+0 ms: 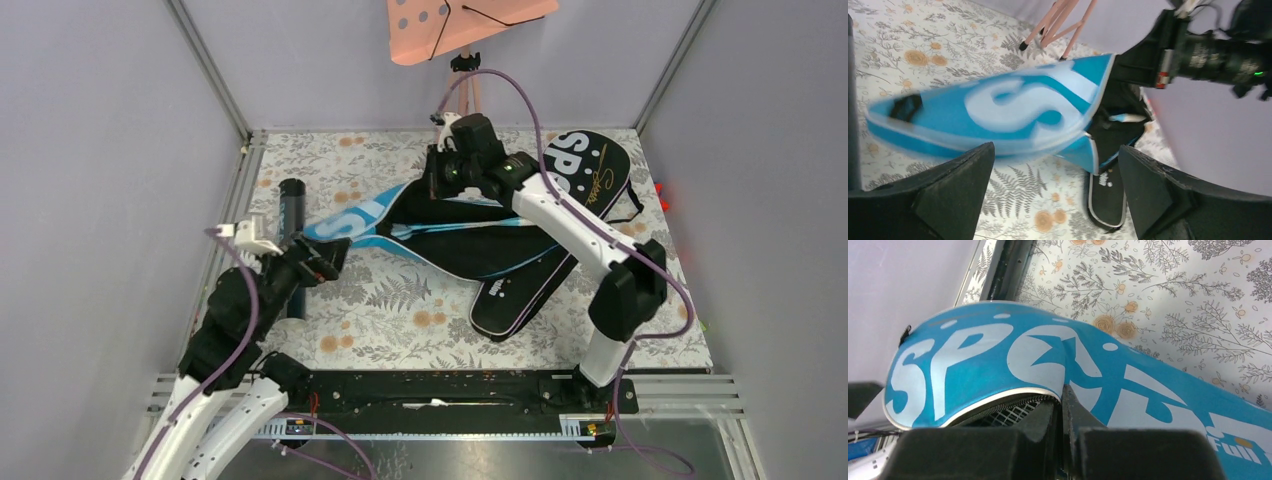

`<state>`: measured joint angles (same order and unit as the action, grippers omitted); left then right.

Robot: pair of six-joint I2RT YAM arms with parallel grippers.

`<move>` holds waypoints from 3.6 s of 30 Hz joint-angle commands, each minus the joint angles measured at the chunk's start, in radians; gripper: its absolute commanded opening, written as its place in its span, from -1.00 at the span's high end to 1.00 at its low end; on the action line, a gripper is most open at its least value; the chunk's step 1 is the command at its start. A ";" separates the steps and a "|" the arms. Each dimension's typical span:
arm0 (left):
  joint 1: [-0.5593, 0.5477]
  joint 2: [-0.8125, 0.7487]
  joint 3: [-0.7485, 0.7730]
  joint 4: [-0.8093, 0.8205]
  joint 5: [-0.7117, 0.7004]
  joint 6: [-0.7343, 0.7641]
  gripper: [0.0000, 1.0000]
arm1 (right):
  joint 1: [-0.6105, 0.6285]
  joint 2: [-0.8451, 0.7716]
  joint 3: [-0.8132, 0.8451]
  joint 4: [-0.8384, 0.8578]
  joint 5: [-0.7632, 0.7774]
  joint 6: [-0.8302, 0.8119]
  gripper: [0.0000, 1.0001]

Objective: Pack up the badminton gear
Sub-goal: Adjust the racket in the racket bag.

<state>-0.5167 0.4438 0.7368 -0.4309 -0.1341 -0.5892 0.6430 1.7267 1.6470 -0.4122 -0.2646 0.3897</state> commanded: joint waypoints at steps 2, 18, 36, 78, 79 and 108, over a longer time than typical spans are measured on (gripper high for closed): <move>0.003 -0.138 0.062 -0.199 -0.175 -0.163 -0.97 | 0.014 0.090 0.234 0.044 0.083 0.102 1.00; -0.013 0.124 -0.324 0.469 0.121 -0.248 -0.96 | 0.013 0.204 0.409 -0.072 0.167 0.178 1.00; -0.245 0.770 -0.360 1.077 -0.222 -0.417 -0.89 | 0.011 0.189 0.280 0.006 0.209 0.282 1.00; 0.030 0.657 -0.115 0.307 0.315 -0.055 1.00 | -0.151 0.045 0.063 -0.232 0.509 -0.238 0.79; 0.040 0.680 -0.108 0.303 0.327 -0.045 1.00 | -0.151 0.064 0.074 -0.227 0.518 -0.240 0.78; 0.072 0.864 0.058 0.281 0.612 0.053 1.00 | -0.176 -0.292 -0.456 0.560 -0.405 -0.019 -0.15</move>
<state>-0.4427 1.3121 0.7536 -0.1577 0.3943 -0.5480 0.4278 1.4963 1.2484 -0.0486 -0.5655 0.2432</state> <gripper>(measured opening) 0.036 0.579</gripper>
